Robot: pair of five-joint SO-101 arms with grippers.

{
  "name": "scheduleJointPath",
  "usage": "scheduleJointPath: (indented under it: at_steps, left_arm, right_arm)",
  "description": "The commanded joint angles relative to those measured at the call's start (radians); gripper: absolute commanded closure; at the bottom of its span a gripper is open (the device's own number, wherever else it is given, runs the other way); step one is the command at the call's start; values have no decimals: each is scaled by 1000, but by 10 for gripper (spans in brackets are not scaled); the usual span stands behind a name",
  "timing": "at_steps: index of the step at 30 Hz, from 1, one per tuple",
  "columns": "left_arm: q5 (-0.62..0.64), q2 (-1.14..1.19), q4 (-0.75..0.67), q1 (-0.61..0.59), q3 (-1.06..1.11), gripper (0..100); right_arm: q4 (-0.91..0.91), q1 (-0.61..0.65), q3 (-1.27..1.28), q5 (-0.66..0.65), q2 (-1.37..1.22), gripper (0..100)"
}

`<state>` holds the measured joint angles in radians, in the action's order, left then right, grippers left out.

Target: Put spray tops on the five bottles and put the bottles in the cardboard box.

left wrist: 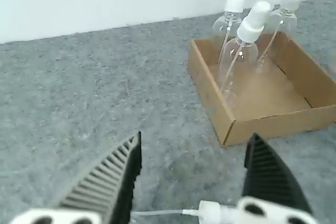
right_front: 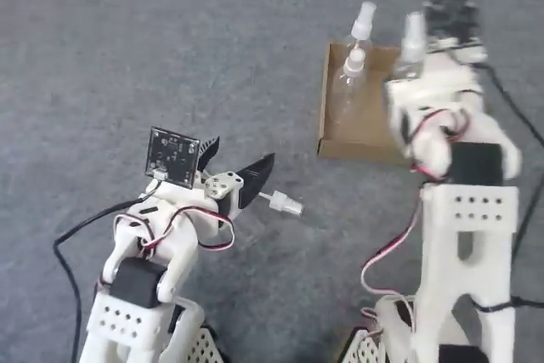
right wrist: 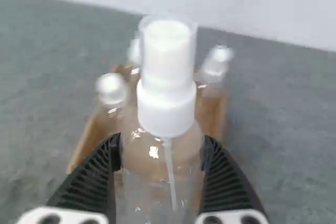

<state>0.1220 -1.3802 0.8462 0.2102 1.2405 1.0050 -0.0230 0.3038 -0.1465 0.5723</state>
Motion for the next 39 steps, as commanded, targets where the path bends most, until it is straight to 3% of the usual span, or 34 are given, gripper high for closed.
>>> scheduleJointPath:
  at_steps: [1, 7, 16, 20, 39]
  left_arm:
    - [-2, 5, -26, 2, -4, 710]
    - [0, 5, -29, -2, 7, 710]
    - [-2, 5, -31, 5, 15, 710]
    - [0, 5, -31, 5, 16, 710]
    - [2, 5, -31, 6, 16, 710]
  right_arm:
    - [-216, -61, 107, -9, 39, 992]
    - [-605, -59, 350, -8, 19, 992]
    - [-883, -68, 361, 9, -259, 992]
    - [-961, -67, 361, 92, -348, 992]
    - [-1202, -70, 361, 100, -607, 992]
